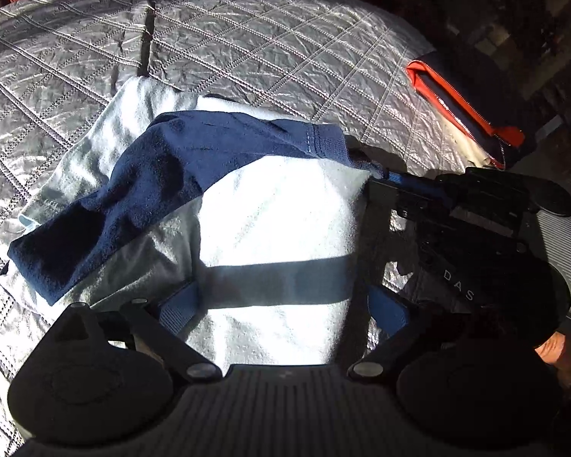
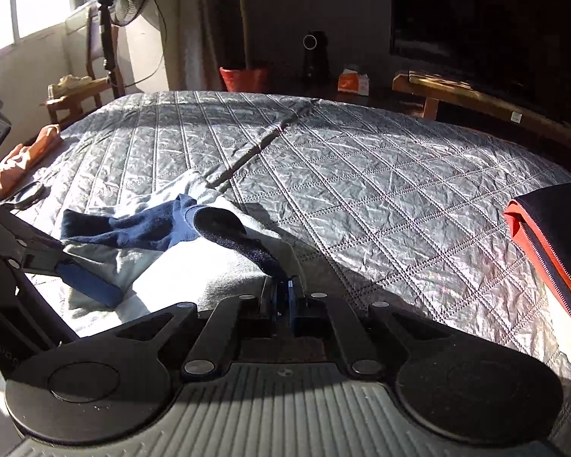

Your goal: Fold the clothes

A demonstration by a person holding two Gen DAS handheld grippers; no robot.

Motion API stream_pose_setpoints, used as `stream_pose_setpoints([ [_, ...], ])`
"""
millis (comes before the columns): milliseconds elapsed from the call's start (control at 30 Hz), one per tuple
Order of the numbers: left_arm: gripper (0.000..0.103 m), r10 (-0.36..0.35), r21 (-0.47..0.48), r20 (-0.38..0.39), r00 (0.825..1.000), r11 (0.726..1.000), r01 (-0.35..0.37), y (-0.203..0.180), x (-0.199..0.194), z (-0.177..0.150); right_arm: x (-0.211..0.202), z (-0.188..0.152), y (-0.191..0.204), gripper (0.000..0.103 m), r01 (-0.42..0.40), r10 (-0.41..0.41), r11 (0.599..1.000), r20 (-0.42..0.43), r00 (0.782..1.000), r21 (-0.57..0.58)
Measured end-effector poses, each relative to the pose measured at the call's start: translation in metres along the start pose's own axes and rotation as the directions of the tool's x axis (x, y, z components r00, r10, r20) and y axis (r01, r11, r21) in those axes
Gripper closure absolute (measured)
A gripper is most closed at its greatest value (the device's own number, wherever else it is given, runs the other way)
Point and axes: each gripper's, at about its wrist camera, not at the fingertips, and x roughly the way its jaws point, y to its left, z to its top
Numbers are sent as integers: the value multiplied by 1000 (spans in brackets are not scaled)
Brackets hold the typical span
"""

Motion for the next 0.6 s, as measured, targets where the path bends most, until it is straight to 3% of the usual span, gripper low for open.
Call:
stream_pose_setpoints([
  [133,10,8,31,-1,1000,999,-8,-3,0,-3,13,11,-27,97,-83,84,990,-9,996,114],
  [167,9,6,33,-3,1000,999,-6,-3,0,-3,19,13,-39,102,-81,84,981,-11,996,175],
  [200,9,7,40,-4,1000,999,-7,-3,0,-3,25,15,-50,103,-77,83,969,-12,996,236],
  [233,8,10,51,-5,1000,999,-10,-4,0,-4,34,14,-70,103,-111,128,929,-24,992,354],
  [400,6,11,64,-10,1000,998,-10,-6,1,-3,16,23,-85,103,-53,33,956,71,997,288],
  [433,6,7,61,-13,1000,998,-6,-5,1,-2,7,23,-82,103,-115,92,960,101,991,254],
  [467,6,4,59,-14,1000,998,-3,-4,1,-2,-4,23,-79,95,-182,157,959,129,979,216],
  [533,6,5,67,-15,1000,998,-4,-5,1,-2,-12,17,-65,86,-212,200,970,105,974,120],
  [567,5,10,76,-14,1000,997,-9,-6,1,-3,-10,12,-58,79,-186,180,978,70,981,92],
  [600,5,13,83,-13,1000,996,-12,-7,2,-4,-5,7,-54,79,-194,191,978,38,981,81],
])
